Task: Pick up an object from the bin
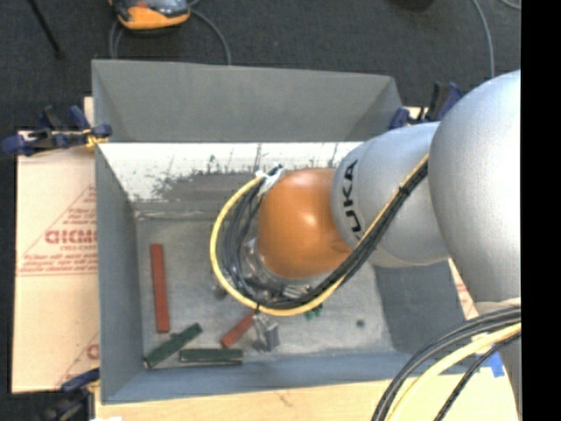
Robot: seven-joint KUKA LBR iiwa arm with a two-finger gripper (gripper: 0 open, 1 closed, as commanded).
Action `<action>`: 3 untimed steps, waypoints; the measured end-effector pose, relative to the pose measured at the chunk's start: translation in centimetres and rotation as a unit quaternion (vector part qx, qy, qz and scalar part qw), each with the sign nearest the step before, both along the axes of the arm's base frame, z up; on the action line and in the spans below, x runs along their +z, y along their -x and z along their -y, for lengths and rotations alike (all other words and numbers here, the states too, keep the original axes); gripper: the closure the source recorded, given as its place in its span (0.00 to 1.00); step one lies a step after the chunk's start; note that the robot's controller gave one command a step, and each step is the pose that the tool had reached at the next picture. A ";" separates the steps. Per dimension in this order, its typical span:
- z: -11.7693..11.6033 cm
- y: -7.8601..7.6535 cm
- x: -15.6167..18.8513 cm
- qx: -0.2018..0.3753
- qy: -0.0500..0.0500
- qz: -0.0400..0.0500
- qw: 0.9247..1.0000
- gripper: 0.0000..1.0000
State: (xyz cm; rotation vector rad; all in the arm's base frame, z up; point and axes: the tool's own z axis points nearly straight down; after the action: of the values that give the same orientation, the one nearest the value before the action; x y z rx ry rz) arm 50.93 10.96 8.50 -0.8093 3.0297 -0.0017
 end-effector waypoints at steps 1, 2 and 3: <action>-1.8 0.8 -0.9 -0.021 0.000 -0.003 1.000 0.00; 3.2 0.3 -1.4 0.179 0.000 -0.001 0.984 1.00; 3.2 0.3 -1.4 0.179 0.000 -0.001 0.984 1.00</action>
Offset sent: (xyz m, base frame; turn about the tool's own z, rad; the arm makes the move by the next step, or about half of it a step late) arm -0.0047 -0.0309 -0.0150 -0.3653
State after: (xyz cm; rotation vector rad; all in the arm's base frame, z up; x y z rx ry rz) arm 50.59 7.80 7.07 -1.3398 2.8381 -0.0001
